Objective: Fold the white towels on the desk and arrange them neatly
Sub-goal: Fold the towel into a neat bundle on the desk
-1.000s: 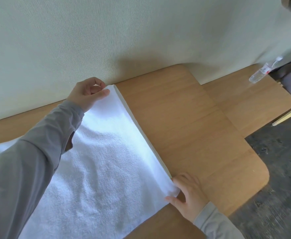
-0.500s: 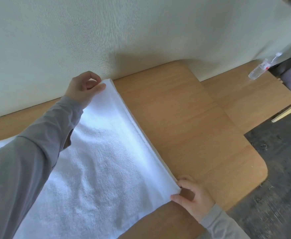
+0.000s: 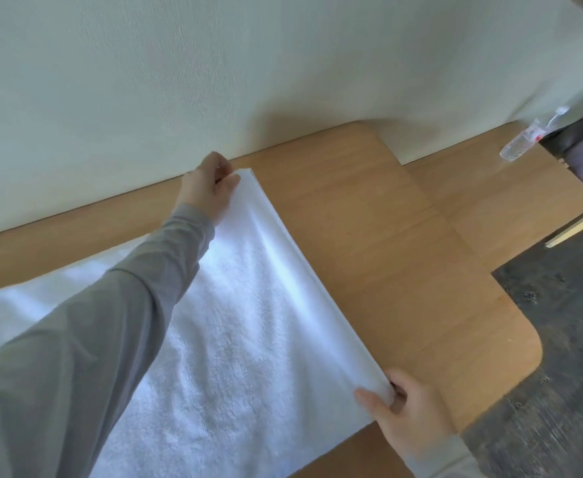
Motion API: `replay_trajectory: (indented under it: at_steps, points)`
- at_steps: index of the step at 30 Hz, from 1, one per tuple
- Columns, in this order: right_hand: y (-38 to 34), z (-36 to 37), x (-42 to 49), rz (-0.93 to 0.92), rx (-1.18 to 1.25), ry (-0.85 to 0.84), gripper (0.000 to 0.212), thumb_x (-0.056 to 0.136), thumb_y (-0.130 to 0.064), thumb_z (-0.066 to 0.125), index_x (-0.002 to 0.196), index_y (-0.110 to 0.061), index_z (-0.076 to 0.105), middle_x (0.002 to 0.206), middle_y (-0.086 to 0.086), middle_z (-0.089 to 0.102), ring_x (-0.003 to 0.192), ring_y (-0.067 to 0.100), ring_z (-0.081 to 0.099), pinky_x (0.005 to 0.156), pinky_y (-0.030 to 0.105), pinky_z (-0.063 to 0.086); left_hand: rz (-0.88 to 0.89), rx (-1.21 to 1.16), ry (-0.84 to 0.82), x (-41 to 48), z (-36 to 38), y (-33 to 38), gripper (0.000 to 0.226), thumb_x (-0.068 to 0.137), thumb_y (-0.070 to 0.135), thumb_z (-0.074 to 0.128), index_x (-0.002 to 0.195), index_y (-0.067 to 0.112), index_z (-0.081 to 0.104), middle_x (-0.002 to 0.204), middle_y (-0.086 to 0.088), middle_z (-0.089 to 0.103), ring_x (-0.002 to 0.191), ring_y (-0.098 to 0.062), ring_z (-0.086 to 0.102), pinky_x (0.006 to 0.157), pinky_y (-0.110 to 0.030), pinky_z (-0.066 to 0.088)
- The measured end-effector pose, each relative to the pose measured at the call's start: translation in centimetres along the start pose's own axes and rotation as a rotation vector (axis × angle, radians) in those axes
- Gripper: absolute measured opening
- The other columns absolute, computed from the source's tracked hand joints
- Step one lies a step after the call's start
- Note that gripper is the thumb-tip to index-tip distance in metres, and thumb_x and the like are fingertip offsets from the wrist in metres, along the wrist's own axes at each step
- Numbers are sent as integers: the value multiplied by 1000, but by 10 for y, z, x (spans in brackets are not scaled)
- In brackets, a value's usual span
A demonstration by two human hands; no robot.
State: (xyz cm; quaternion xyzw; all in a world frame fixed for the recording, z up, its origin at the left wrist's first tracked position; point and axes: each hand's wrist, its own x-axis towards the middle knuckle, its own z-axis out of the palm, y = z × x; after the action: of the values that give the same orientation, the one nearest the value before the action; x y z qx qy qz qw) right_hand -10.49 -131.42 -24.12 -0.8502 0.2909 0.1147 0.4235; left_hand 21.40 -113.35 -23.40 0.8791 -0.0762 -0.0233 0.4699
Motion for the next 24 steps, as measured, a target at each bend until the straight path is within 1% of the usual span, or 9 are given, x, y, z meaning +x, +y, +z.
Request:
replay_trajectory:
  at_steps: [5, 7, 9, 13, 16, 18, 19, 22, 24]
  points:
    - [13, 2, 7, 83, -44, -7, 19, 79, -27, 71, 75, -28, 52, 71, -2, 66, 64, 13, 60, 53, 17, 42, 102, 250, -154, -1, 23, 10, 9, 91, 15, 52, 97, 10, 56, 93, -13, 64, 86, -30, 57, 76, -35, 46]
    - [19, 6, 10, 126, 49, 42, 19, 80, -22, 70, 81, -26, 51, 75, -1, 67, 68, 20, 63, 62, 33, 53, 214, 430, -198, -14, 30, 10, 23, 95, 20, 48, 115, 11, 54, 116, -11, 61, 107, -30, 55, 97, -41, 40]
    - [27, 7, 10, 143, 149, 148, 17, 80, -16, 69, 80, -21, 54, 72, 4, 66, 64, 24, 63, 60, 41, 56, 263, 555, -176, -36, 27, 5, 44, 97, 32, 42, 138, 18, 38, 143, -5, 41, 128, -26, 41, 109, -39, 27]
    - [31, 11, 9, 134, 180, 214, 15, 81, -6, 67, 75, -15, 56, 67, 8, 65, 60, 24, 62, 49, 18, 47, 187, 688, -173, -116, 3, -20, 62, 95, 56, 17, 149, 27, 12, 158, 1, 7, 145, -20, 7, 116, -37, 6]
    - [18, 12, 7, -53, -161, 406, 10, 86, -14, 59, 89, -6, 65, 89, 20, 64, 83, 38, 57, 68, 33, 43, 53, 776, -237, -171, -13, -50, 66, 88, 65, -1, 147, 36, -6, 157, 5, -14, 144, -15, -16, 117, -40, -6]
    - [-6, 27, 1, -269, -389, 578, 43, 92, -34, 43, 90, -2, 71, 95, 19, 68, 91, 30, 55, 76, 40, 43, -24, 803, -234, -185, -16, -64, 67, 85, 66, -5, 146, 38, -13, 156, 5, -19, 142, -16, -21, 117, -42, -9]
    - [-26, 42, -3, -416, -448, 564, 46, 93, -39, 39, 90, -8, 74, 97, 11, 70, 95, 23, 56, 80, 38, 44, -43, 817, -227, -186, -15, -68, 67, 84, 66, -5, 145, 38, -15, 156, 5, -20, 142, -17, -21, 117, -43, -10]
    - [-71, 102, -10, -705, -653, 90, 35, 90, -39, 36, 101, -36, 70, 112, -17, 66, 108, 3, 60, 97, 29, 38, -48, 847, -194, -179, -9, -72, 66, 84, 63, -7, 145, 39, -15, 156, 6, -17, 144, -18, -16, 117, -44, -9]
    - [-65, 120, -6, -774, -720, -20, 43, 89, -42, 32, 118, -33, 61, 130, -11, 58, 123, 6, 50, 105, 37, 26, -38, 848, -189, -176, -8, -75, 63, 87, 61, -6, 145, 40, -13, 157, 7, -13, 145, -18, -12, 117, -45, -5]
